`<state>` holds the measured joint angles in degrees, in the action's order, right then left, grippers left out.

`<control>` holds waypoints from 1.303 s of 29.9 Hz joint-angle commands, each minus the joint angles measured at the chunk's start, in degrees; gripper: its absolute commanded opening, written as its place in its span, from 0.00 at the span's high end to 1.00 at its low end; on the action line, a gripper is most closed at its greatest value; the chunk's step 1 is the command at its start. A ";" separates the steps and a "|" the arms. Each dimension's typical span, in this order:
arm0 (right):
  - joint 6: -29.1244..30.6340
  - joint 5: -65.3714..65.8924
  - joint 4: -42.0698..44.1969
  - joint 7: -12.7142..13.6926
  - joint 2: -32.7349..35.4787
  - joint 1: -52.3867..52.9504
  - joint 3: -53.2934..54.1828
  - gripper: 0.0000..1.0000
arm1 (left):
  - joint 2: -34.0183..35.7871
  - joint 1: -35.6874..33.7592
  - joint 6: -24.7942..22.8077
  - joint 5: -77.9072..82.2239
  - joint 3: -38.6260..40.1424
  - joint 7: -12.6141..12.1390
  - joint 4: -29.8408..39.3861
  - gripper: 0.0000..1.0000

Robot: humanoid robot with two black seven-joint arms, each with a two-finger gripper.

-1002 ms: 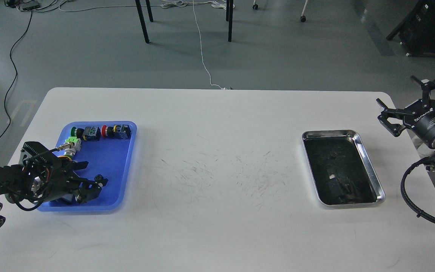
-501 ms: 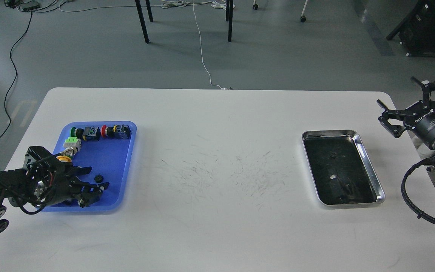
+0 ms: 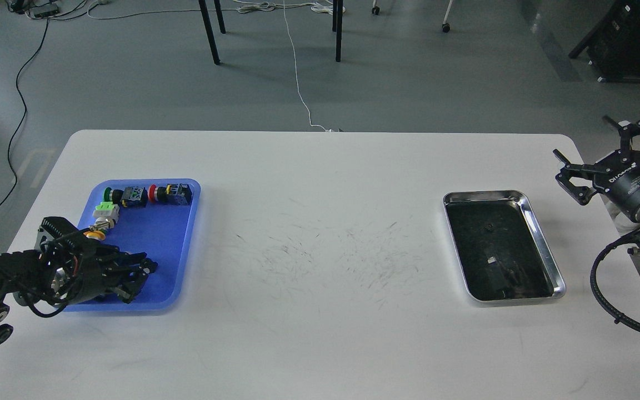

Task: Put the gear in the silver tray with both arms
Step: 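Reach the left gripper into the blue tray and grasp another black gear, then lift the gear and carry it toward the silver tray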

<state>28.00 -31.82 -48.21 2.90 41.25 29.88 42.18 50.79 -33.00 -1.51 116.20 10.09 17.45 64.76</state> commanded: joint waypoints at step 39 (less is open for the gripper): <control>0.00 1.33 0.84 0.00 1.46 0.09 0.88 0.08 | -39.69 -17.90 -10.18 -5.37 0.80 -17.89 8.74 0.91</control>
<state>28.00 -30.41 -47.40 2.99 42.72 29.99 42.94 17.14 -52.35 -12.36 109.69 11.00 -0.37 77.74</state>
